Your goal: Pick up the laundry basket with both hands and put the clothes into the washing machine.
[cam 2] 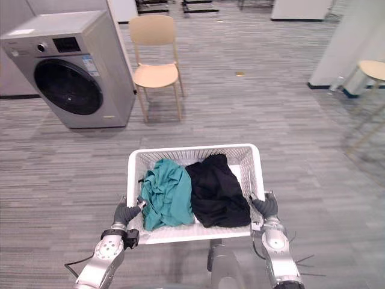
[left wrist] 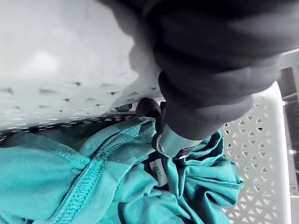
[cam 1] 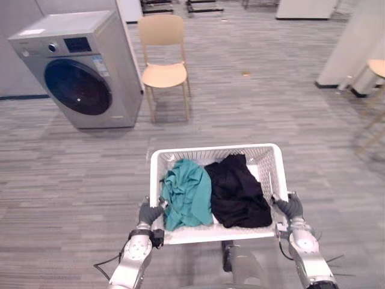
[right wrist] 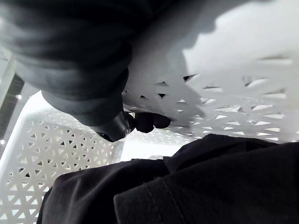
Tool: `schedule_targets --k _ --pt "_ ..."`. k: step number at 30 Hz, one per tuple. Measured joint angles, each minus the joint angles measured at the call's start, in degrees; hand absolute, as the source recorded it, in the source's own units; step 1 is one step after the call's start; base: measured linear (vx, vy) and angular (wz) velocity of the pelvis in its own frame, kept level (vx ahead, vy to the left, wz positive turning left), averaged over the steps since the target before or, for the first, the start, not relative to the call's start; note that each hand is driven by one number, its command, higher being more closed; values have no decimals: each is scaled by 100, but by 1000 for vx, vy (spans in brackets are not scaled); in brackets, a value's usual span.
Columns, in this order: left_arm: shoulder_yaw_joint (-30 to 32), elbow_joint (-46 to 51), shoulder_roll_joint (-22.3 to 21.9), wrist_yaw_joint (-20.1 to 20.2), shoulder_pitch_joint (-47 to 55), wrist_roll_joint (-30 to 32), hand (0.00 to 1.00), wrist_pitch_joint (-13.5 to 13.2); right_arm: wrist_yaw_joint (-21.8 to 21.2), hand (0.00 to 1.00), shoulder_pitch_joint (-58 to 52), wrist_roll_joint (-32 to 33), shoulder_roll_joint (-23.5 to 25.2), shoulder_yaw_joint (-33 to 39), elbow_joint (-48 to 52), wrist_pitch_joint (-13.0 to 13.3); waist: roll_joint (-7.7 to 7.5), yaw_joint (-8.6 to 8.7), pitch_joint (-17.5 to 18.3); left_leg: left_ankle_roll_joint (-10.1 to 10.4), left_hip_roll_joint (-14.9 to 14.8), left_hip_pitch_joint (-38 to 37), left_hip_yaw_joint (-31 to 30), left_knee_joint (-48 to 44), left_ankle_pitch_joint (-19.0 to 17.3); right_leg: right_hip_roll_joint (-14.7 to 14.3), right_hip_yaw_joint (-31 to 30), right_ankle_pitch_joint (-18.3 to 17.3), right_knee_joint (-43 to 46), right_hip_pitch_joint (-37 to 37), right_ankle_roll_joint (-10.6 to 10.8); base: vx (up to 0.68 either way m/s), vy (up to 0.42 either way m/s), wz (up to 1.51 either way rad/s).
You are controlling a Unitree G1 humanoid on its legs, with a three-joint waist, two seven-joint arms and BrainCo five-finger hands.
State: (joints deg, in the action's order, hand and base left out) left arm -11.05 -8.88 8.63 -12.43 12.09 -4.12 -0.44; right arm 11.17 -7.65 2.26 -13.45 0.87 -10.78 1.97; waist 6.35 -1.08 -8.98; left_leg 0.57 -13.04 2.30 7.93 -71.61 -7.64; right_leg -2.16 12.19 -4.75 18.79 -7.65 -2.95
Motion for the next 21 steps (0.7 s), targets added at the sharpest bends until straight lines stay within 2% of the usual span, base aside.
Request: schedule_targets --k 1,2,4,5,6,7,8,9,10,11,12,13,14,15,16,17,19,21 --pt "0 8 14 1 48 -4 100 -46 0 100 -5 0 -1 -4 91 1 -118 -24 -53 -144 -20 323 125 -95 -199 57 -38 -114 -205 431 43 661 -68 14" --pt "4 28 12 2 71 -16 100 -102 3 100 20 0 -5 -3 167 7 -241 -150 -49 -229 15 754 317 188 -507 161 -87 -176 -561 855 79 763 -36 6" --pt "37 119 15 2 63 -20 100 -159 5 100 141 8 -28 2 213 18 -394 -219 -62 -212 200 1473 412 1347 -748 346 -109 -251 -1009 1313 224 609 56 -3" --pt "35 174 0 19 30 -15 100 -161 3 100 182 15 -59 43 209 44 -440 -302 -87 -159 424 1741 358 2596 -714 520 -120 -326 -1199 1535 396 617 165 1" --pt "38 194 -20 27 33 -1 100 -160 4 100 200 17 -66 53 197 44 -439 -311 -97 175 624 1851 234 4030 -437 669 -110 -445 -1387 1807 591 765 247 -1" --pt "38 197 -27 31 48 3 100 -158 0 100 200 17 -75 54 176 44 -402 -312 -83 351 685 1834 134 4755 -197 693 -110 -516 -1479 1960 707 796 280 -1" --pt "48 217 9 33 68 15 100 -135 0 100 258 18 -20 36 -29 46 -440 -344 -89 68 869 1629 208 5052 618 834 -201 -606 -1688 2313 866 669 256 5" --pt "52 228 26 30 53 18 100 -119 16 100 300 17 21 37 -152 38 -573 -313 -56 -1 1025 1596 253 5006 523 986 -220 -582 -1753 2397 859 683 272 21" --pt "19 285 5 55 13 23 100 -72 15 100 345 20 -2 94 -205 31 -617 -285 -32 -229 1126 1735 315 4589 200 1135 -270 -499 -1642 2432 970 676 301 27" --pt "2 313 -27 92 24 29 100 -63 -15 100 380 21 -45 131 -205 31 -606 -320 -27 -319 1132 1804 379 4152 -201 1221 -369 -498 -1218 2347 1018 674 293 15" --pt "2 312 -45 91 39 29 100 -55 -23 100 391 16 -49 140 -207 31 -599 -331 -23 -334 1132 1751 401 4060 -392 1264 -446 -516 -767 2194 1047 622 297 -8" --pt "2 312 -38 91 51 29 100 -51 -26 100 395 -5 -38 141 -214 32 -602 -342 -25 -343 1160 1563 417 4044 -666 1355 -593 -508 194 1853 1128 573 281 -16" --pt "2 312 34 91 40 31 100 -22 -31 100 402 -9 41 147 -289 33 -701 -315 -80 -294 1318 1038 478 4150 -929 1599 -942 -200 2365 1086 1533 560 277 -14" --pt "-1 310 70 93 47 32 100 6 -32 100 400 -10 84 146 -359 33 -718 -288 -84 -291 1390 777 490 4224 -988 1712 -982 -209 3183 841 1514 552 240 -10" --pt "-4 308 104 96 48 44 100 42 -27 100 388 -9 154 145 -501 33 -715 -243 -88 -279 1527 196 494 4501 -1014 1900 -815 -358 4323 435 1256 655 257 -7" --pt "-4 308 131 95 47 49 100 43 -26 100 388 -8 190 141 -571 47 -617 -161 -71 -279 1556 -340 490 4891 -1012 1891 -562 -566 4665 105 916 542 209 -7" --pt "-4 308 235 95 7 45 100 19 -35 100 389 -7 211 116 -562 144 -545 -89 -37 -278 1598 -900 463 5414 -1007 1748 -213 -756 4418 -355 769 481 148 -5" --pt "-4 274 303 97 -75 43 100 11 -42 100 387 -7 247 116 -548 187 -519 50 -48 -254 1609 -1398 362 5811 -1016 1375 187 -997 3371 -933 537 645 110 14"
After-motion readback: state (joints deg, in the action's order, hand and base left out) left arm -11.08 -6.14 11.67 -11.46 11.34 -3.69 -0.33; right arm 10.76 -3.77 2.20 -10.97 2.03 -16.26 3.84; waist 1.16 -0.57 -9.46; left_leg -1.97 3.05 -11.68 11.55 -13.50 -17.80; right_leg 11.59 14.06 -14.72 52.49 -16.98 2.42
